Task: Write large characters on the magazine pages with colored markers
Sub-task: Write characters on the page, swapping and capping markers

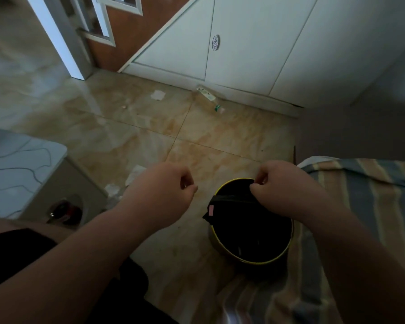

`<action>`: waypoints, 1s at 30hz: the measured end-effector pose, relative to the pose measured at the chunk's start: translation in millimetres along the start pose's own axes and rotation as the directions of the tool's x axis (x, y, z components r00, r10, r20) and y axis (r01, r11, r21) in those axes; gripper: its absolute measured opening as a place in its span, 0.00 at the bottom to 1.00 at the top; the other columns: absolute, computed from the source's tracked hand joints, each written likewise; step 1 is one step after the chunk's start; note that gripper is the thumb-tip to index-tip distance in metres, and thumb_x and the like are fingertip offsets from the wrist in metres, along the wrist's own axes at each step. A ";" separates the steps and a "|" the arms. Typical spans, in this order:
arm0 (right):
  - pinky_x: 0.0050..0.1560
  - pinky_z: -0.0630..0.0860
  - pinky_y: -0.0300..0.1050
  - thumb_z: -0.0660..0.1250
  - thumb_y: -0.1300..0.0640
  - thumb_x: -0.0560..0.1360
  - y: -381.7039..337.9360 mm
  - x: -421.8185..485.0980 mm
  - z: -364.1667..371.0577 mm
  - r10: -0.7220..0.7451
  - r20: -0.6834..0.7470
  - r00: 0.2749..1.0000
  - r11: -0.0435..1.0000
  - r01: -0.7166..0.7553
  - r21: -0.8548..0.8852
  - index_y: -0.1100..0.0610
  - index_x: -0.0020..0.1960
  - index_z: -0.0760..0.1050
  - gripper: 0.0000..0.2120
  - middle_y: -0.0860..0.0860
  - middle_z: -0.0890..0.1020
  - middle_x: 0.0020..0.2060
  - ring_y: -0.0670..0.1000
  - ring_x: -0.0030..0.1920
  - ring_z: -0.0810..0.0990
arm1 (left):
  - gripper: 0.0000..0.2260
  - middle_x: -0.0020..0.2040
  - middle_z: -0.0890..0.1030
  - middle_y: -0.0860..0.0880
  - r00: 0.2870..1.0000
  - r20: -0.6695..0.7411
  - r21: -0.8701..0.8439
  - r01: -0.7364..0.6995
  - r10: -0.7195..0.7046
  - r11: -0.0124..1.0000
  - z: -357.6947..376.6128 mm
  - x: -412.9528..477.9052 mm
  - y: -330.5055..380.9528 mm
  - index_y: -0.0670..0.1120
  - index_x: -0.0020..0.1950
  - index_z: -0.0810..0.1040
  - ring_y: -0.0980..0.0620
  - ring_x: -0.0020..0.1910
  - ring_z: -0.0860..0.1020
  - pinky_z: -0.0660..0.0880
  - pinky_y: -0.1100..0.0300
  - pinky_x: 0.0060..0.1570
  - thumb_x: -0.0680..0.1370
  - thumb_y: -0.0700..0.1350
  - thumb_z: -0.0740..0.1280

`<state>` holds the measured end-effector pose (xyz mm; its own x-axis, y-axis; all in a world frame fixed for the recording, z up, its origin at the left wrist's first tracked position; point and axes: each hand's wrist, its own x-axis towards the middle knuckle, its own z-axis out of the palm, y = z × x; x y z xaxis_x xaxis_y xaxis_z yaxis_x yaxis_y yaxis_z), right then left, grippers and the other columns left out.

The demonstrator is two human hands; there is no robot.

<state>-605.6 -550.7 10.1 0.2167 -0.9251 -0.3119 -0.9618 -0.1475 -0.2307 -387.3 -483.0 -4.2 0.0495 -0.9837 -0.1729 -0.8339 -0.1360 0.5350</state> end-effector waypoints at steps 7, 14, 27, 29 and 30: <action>0.44 0.79 0.47 0.66 0.47 0.76 -73.3 6.8 1.4 -0.251 -0.002 0.968 0.964 0.251 0.087 0.47 0.45 0.76 0.05 0.44 0.80 0.41 0.45 0.43 0.79 | 0.04 0.41 0.81 0.58 0.996 -0.065 -0.013 0.061 -0.062 0.998 -24.4 -16.2 -6.7 0.55 0.49 0.82 0.60 0.41 0.78 0.78 0.62 0.43 0.79 0.53 0.68; 0.39 0.81 0.49 0.68 0.45 0.73 -216.7 -11.0 3.4 -0.532 -0.038 0.846 0.834 0.531 0.147 0.47 0.42 0.76 0.07 0.44 0.80 0.36 0.47 0.37 0.80 | 0.06 0.32 0.79 0.60 0.885 -0.411 -0.065 0.210 -0.218 0.976 -114.7 -91.2 -73.1 0.56 0.39 0.80 0.64 0.34 0.77 0.67 0.71 0.32 0.76 0.51 0.72; 0.35 0.70 0.43 0.70 0.50 0.73 -515.8 -154.9 80.1 -0.942 0.189 0.278 0.301 0.947 0.111 0.51 0.37 0.76 0.08 0.45 0.80 0.34 0.47 0.37 0.79 | 0.05 0.31 0.81 0.57 0.208 -0.725 -0.379 0.676 -0.657 0.632 -189.9 -419.2 -261.9 0.52 0.38 0.82 0.60 0.32 0.78 0.71 0.65 0.33 0.74 0.48 0.73; 0.38 0.73 0.43 0.70 0.51 0.73 -550.2 -172.2 111.6 -0.947 0.238 0.217 0.247 0.963 0.106 0.50 0.37 0.76 0.07 0.44 0.80 0.34 0.48 0.39 0.80 | 0.06 0.32 0.82 0.57 0.171 -0.695 -0.405 0.710 -0.699 0.576 -179.6 -444.3 -283.3 0.52 0.38 0.82 0.60 0.32 0.78 0.72 0.64 0.35 0.75 0.48 0.73; 0.40 0.74 0.44 0.69 0.52 0.73 -569.9 -181.0 135.0 -0.944 0.269 0.191 0.223 0.970 0.095 0.50 0.38 0.76 0.06 0.44 0.80 0.35 0.48 0.40 0.80 | 0.06 0.32 0.81 0.56 0.146 -0.678 -0.429 0.716 -0.720 0.550 -173.4 -458.0 -297.0 0.51 0.38 0.81 0.58 0.33 0.79 0.72 0.63 0.36 0.75 0.48 0.73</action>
<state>-74.1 -252.0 73.6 0.9943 0.0570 -0.0900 0.0114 -0.8970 -0.4419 -67.0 -12.4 59.5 0.9806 -0.1258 0.1506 -0.1872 -0.8300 0.5254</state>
